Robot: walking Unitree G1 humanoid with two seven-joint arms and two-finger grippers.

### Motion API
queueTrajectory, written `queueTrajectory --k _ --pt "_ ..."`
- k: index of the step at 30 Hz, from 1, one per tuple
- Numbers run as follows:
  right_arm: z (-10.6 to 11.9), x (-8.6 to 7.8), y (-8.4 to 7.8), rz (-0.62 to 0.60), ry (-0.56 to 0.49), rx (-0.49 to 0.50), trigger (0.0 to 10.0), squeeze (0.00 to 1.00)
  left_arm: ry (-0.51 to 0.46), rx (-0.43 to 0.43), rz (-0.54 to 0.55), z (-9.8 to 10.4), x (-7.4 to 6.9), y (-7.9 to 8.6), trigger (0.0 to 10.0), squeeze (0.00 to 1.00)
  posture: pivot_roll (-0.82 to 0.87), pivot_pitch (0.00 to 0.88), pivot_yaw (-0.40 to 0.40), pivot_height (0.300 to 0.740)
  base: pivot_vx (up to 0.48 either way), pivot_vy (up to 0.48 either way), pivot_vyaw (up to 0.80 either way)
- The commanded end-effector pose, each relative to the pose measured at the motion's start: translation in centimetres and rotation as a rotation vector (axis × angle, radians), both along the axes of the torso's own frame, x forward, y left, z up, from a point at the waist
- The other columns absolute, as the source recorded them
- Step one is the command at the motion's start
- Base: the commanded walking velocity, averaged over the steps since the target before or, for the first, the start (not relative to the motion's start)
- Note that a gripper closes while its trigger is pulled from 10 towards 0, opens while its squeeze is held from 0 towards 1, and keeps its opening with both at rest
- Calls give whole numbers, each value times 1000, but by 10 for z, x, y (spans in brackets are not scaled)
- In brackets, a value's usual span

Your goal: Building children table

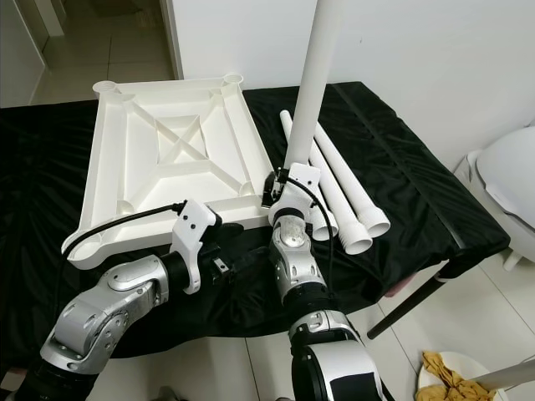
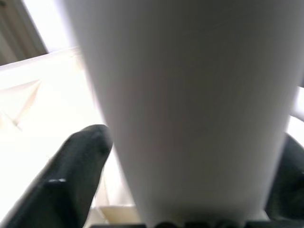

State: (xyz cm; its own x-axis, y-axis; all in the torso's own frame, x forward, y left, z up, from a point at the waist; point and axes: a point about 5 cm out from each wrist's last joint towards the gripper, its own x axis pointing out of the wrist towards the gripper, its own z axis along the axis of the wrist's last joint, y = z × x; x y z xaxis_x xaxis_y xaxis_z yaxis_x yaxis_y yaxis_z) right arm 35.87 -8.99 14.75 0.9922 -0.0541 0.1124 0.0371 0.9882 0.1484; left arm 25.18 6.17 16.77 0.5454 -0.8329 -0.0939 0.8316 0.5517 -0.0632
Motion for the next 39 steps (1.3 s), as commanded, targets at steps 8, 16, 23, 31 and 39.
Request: queueTrajectory --k 8,16,23,31,39 --pt "-6 -6 -22 116 -31 -3 10000 0 6 2 -8 -1 -2 0 10000 0 -26 29 -25 740 0 0 0" --pt "-2 -5 -44 424 -50 -122 10000 0 5 2 -2 0 -1 1 10000 0 -32 40 -13 740 0 0 0" --pt "-3 -3 -56 609 -22 -224 10000 0 -2 3 0 2 2 3 10000 0 -31 39 -3 740 0 0 0" --pt "2 6 -63 677 -8 -247 10000 0 -5 7 0 4 3 4 10000 0 -27 41 7 740 0 0 0" --pt "7 14 -61 710 13 -257 0 0 -6 10 3 5 3 5 10000 0 -12 43 3 740 0 0 0"
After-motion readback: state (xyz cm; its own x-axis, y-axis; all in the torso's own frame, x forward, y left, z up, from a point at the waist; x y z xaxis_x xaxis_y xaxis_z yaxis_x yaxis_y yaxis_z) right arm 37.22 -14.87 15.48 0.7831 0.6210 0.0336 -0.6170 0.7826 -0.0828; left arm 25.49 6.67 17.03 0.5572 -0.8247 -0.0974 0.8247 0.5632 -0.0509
